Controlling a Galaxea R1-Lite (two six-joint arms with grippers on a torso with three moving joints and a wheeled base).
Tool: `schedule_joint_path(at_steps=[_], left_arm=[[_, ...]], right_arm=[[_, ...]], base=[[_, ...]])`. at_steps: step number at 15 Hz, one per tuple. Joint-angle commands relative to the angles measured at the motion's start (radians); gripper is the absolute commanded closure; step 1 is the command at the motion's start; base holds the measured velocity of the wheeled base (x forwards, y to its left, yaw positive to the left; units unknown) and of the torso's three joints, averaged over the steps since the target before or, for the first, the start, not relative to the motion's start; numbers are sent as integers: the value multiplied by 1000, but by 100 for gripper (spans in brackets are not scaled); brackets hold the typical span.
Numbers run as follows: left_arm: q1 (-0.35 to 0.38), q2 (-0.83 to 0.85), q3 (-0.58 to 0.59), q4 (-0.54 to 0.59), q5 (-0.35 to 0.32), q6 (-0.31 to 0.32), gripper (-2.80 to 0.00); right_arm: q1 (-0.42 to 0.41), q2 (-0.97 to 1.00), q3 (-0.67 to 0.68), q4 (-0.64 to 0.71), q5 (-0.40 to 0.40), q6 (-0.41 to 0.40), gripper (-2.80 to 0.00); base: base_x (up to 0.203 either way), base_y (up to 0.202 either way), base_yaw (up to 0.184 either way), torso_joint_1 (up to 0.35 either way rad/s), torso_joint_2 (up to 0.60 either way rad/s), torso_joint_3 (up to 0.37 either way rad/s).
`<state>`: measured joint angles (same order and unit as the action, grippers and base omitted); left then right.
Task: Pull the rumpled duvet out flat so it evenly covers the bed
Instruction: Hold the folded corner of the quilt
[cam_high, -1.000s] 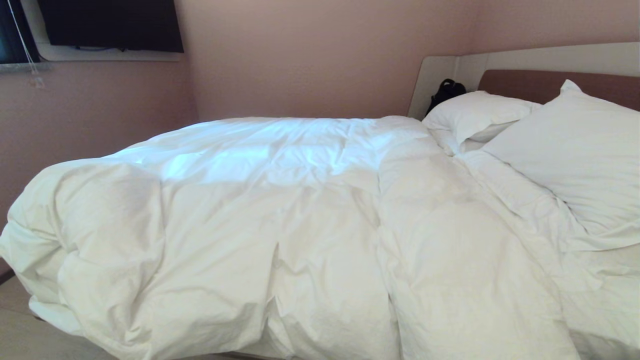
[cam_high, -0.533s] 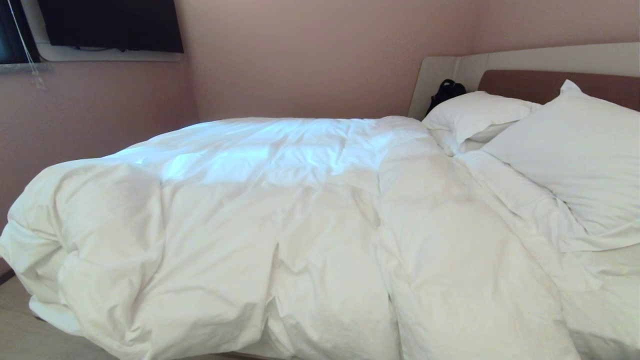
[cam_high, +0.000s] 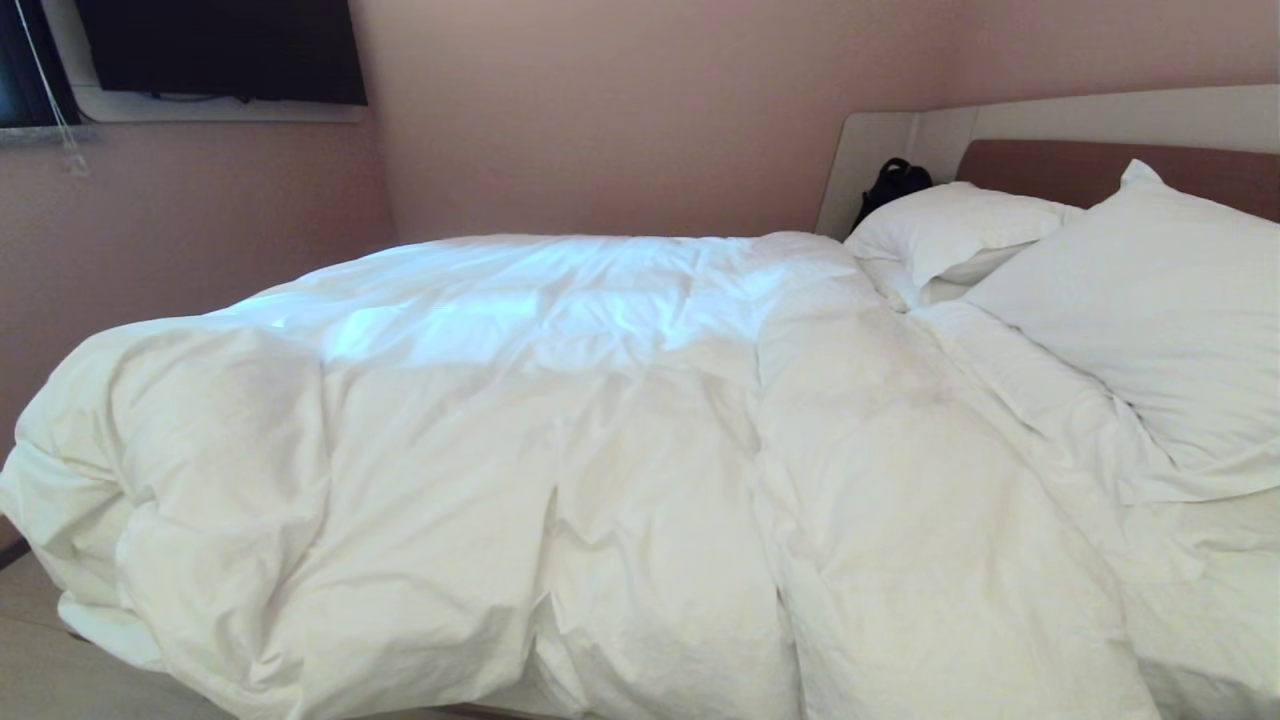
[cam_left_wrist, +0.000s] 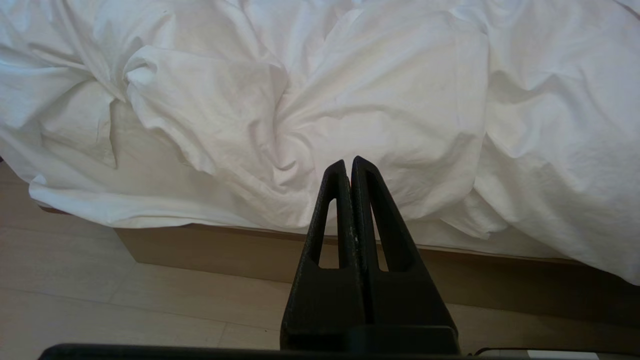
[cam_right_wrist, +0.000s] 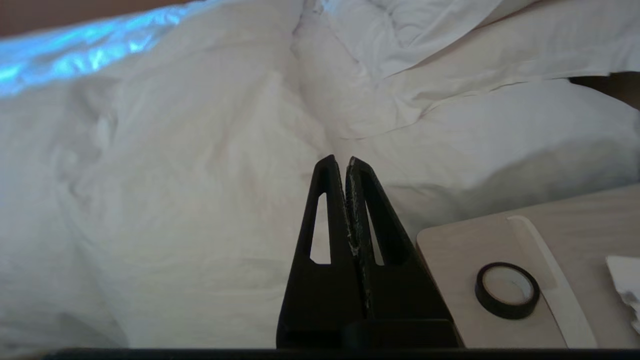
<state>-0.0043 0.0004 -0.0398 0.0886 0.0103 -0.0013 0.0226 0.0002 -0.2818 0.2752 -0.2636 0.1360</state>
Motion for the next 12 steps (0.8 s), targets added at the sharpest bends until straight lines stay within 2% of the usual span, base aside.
schedule_joint_path(at_steps=[1,3,4,8,12], left_arm=[[1,1,1,0,0,0,0],[0,0,0,0,0,0,0],[1,1,1,0,0,0,0],[1,1,0,0,0,0,0],[1,1,0,0,0,0,0]], right_arm=[[0,1,119,-430,184,-161,0],[0,1,155,-397,261,-172,0],[0,1,178,-388,271,-173,0],[0,1,280,-387,277,-182,0],[0,1,282,-290,276,-184,0]], base=[[0,0,0,0,0,0],[0,0,0,0,0,0],[0,0,0,0,0,0],[0,0,0,0,0,0],[0,0,0,0,0,0]])
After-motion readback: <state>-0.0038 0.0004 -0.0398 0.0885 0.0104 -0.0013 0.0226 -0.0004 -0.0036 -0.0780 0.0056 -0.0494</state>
